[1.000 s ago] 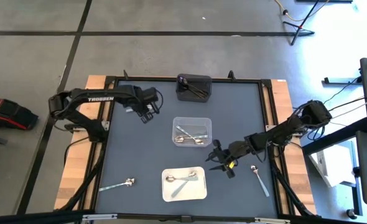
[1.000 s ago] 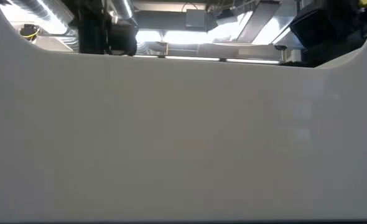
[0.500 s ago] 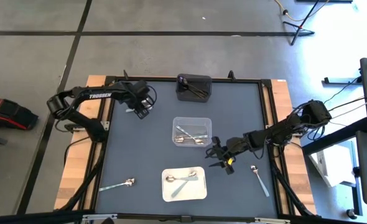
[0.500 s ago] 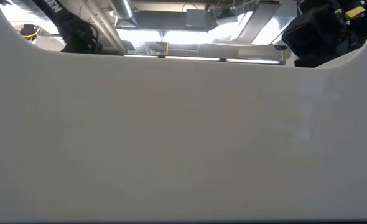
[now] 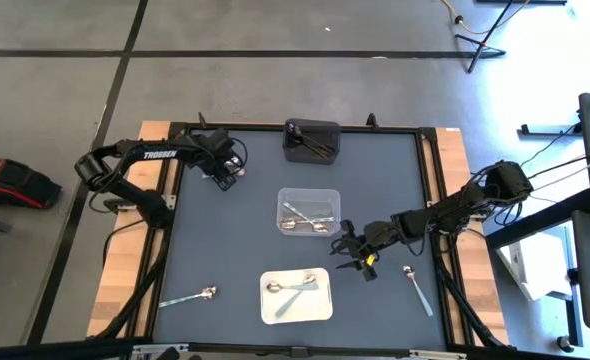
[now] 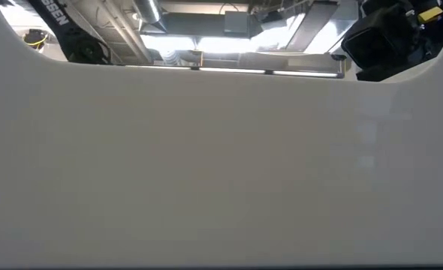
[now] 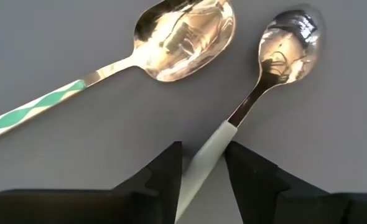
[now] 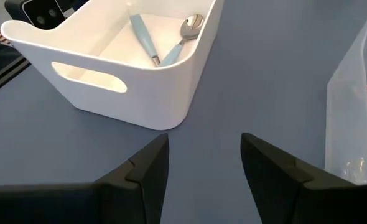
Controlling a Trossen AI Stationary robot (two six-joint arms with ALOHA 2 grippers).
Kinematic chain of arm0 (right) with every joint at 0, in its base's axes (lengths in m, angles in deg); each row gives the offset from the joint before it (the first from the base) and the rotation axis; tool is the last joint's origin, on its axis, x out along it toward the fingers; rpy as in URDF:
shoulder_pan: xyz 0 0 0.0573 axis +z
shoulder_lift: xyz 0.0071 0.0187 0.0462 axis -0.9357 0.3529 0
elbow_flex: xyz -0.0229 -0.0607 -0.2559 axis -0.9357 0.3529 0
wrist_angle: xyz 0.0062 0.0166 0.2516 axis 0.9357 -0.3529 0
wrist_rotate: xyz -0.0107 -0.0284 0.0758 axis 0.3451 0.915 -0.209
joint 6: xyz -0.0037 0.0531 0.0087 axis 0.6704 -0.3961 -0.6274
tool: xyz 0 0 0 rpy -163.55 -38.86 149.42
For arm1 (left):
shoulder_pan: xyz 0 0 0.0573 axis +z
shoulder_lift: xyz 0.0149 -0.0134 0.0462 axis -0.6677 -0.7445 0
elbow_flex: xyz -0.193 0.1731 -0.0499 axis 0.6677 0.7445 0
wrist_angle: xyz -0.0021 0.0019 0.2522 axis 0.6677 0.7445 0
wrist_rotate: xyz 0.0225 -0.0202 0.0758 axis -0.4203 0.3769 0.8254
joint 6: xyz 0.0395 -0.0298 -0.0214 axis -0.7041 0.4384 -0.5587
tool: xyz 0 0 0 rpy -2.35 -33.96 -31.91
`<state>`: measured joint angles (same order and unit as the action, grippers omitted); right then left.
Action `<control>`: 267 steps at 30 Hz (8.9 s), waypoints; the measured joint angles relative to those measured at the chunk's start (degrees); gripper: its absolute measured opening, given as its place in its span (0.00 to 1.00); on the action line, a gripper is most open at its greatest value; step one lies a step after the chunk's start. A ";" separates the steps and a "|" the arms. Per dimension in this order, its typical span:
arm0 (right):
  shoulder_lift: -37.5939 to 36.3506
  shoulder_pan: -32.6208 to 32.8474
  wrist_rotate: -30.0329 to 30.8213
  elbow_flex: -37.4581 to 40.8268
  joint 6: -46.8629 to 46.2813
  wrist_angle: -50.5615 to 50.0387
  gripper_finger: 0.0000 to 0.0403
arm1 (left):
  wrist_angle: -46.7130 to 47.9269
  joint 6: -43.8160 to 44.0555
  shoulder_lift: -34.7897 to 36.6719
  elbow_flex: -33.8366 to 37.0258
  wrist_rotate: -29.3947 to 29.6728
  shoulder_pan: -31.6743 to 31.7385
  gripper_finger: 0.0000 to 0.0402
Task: Sort silverware by color (type)
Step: Put the top blue spoon into the white bin, then put the blue spoon into the white bin, then put the bottom green patterned spoon into the transparent bin
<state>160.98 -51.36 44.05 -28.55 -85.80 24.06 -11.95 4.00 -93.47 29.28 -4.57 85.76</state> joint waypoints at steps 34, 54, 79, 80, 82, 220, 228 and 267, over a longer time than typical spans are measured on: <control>-6.91 13.61 9.72 -0.92 -11.68 -4.89 0.46 | 13.05 13.74 0.09 -17.47 7.95 -33.76 0.09; -6.91 21.93 18.49 -2.13 -17.32 0.18 0.46 | -18.26 19.91 -6.14 -29.29 15.56 -69.32 0.08; -6.91 26.41 21.36 -2.25 -16.56 3.13 0.46 | -8.28 23.88 -29.30 -45.60 14.12 -78.01 0.09; -6.91 26.41 20.73 -2.25 -17.26 2.85 0.46 | -8.34 23.74 -29.74 -45.60 13.42 -78.01 0.09; -6.91 26.26 18.27 -2.25 -19.31 1.97 0.46 | -8.20 23.93 -30.69 -45.60 12.06 -77.90 0.10; 15.26 8.97 6.85 -34.36 -13.97 -25.23 0.13 | 22.61 55.81 -22.36 -46.89 35.28 -93.39 0.35; 13.11 9.02 1.87 -34.32 -15.04 -28.96 0.38 | 24.46 61.86 -22.36 -46.75 28.50 -93.45 0.35; -2.88 24.81 11.57 -2.73 -21.49 -2.56 0.42 | 7.92 83.36 -7.50 -11.03 -13.49 -97.77 0.35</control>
<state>158.11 -26.55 55.62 -31.29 -107.29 21.50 -4.03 87.36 -100.97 18.26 -18.07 -12.00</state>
